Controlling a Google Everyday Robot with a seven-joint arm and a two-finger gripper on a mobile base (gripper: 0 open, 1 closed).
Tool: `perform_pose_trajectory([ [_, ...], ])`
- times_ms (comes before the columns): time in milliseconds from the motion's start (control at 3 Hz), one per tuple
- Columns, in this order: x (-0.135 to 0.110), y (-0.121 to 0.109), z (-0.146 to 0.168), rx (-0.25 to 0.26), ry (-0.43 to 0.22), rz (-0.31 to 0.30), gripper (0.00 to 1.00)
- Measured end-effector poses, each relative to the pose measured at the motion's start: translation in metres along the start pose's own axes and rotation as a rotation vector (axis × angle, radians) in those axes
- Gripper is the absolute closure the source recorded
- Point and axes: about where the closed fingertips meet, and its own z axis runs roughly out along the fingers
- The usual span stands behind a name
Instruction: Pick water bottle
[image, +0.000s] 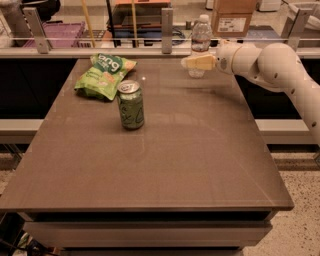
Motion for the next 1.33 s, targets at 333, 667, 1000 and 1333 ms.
perform_pose_trajectory([
  [333, -0.004, -0.009, 0.007, -0.022, -0.014, -0.018, 0.0],
  [667, -0.003, -0.014, 0.023, -0.065, -0.028, -0.018, 0.0],
  [1000, -0.008, -0.015, 0.022, -0.065, -0.036, -0.019, 0.17],
  [1333, -0.007, -0.013, 0.025, -0.07, -0.035, -0.019, 0.41],
])
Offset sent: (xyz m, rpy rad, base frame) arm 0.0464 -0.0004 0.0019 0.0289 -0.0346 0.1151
